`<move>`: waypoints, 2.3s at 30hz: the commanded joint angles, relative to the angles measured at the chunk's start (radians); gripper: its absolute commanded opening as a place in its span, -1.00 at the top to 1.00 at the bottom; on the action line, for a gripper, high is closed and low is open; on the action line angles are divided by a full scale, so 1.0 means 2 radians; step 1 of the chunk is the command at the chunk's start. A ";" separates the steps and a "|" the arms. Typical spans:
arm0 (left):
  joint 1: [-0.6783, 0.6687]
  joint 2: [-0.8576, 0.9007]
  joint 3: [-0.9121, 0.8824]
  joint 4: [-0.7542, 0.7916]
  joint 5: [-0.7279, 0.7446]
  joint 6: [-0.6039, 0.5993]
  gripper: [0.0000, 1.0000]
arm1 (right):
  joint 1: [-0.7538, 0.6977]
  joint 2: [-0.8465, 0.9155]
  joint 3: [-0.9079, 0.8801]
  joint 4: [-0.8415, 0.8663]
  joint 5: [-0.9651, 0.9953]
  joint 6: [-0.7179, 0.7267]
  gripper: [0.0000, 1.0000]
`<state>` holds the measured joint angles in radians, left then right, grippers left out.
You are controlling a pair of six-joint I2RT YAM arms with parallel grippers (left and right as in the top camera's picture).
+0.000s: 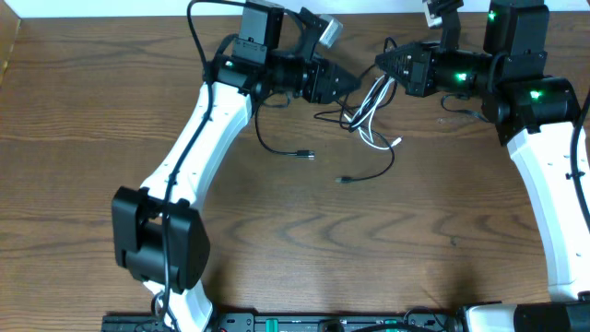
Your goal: Untangle cables
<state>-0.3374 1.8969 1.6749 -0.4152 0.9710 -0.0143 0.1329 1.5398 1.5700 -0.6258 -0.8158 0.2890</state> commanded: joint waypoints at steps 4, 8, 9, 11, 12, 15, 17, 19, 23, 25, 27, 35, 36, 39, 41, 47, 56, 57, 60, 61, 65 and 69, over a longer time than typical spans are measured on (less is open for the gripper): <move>-0.016 0.019 0.001 0.049 0.057 -0.080 -0.09 | -0.002 -0.001 0.002 -0.003 -0.014 0.005 0.98; -0.016 0.019 0.001 0.099 0.093 -0.122 -0.09 | -0.002 -0.001 0.002 -0.003 -0.012 0.005 0.98; -0.016 0.019 0.001 0.105 0.097 -0.127 -0.09 | -0.002 -0.001 0.002 -0.003 -0.012 0.005 0.98; -0.020 0.019 0.001 0.104 0.099 -0.127 -0.09 | -0.002 -0.001 0.002 -0.003 -0.012 0.005 0.98; -0.024 0.019 0.001 0.097 0.098 -0.127 -0.09 | -0.002 -0.001 0.002 -0.003 -0.012 0.005 0.98; -0.034 0.022 0.001 0.084 0.096 -0.127 -0.08 | -0.002 -0.001 0.002 -0.003 -0.010 0.005 0.98; -0.040 0.024 -0.002 0.066 0.070 -0.127 -0.08 | -0.002 -0.001 0.002 -0.003 -0.010 0.002 0.98; -0.047 0.024 -0.008 0.052 0.040 -0.127 -0.08 | -0.002 -0.001 0.002 -0.003 -0.010 0.001 0.98; -0.061 0.025 -0.016 0.051 0.034 -0.127 -0.08 | -0.002 -0.001 0.002 -0.003 -0.011 0.001 0.98; -0.067 0.025 -0.016 0.051 0.033 -0.127 -0.08 | -0.002 -0.001 0.002 -0.004 -0.011 0.001 0.98; -0.073 0.025 -0.016 0.049 0.022 -0.127 0.01 | -0.002 -0.001 0.002 -0.006 -0.011 0.001 0.98; -0.063 0.025 -0.016 -0.013 -0.103 -0.127 0.85 | -0.018 -0.001 0.002 -0.010 -0.010 0.006 0.98; -0.057 0.025 -0.016 -0.015 -0.103 -0.127 0.85 | -0.024 -0.001 0.002 -0.011 -0.010 0.011 0.98; -0.042 0.025 -0.016 -0.015 -0.103 -0.127 0.85 | -0.052 -0.001 0.002 -0.013 -0.001 0.034 0.98; -0.032 0.025 -0.016 -0.018 -0.103 -0.127 0.85 | -0.074 -0.001 0.002 -0.023 0.023 0.045 0.98; 0.004 0.020 -0.015 -0.024 -0.098 -0.127 0.85 | -0.134 0.000 0.002 -0.108 0.229 0.044 0.98; 0.057 -0.057 -0.011 -0.024 -0.098 -0.126 0.85 | -0.188 0.036 -0.007 -0.149 0.219 -0.014 0.98; 0.059 -0.067 -0.011 -0.024 -0.098 -0.126 0.85 | -0.187 0.043 -0.007 -0.141 0.164 -0.046 0.98; 0.060 -0.094 -0.011 -0.024 -0.097 -0.127 0.85 | -0.172 0.054 -0.007 -0.117 0.029 -0.113 0.94; 0.058 -0.100 -0.011 -0.025 -0.098 -0.131 0.85 | -0.165 0.055 -0.007 -0.111 0.008 -0.120 0.83; 0.055 -0.102 -0.011 -0.026 -0.101 -0.188 0.85 | -0.113 0.055 -0.007 -0.070 -0.036 -0.121 0.14; 0.055 -0.092 -0.011 -0.028 -0.122 -0.264 0.85 | -0.046 0.058 -0.007 -0.032 -0.032 -0.112 -0.28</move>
<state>-0.2295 1.6821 1.6463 -0.4686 0.7654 -0.3977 -0.0414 1.6585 1.5558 -0.7113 -0.7948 0.0875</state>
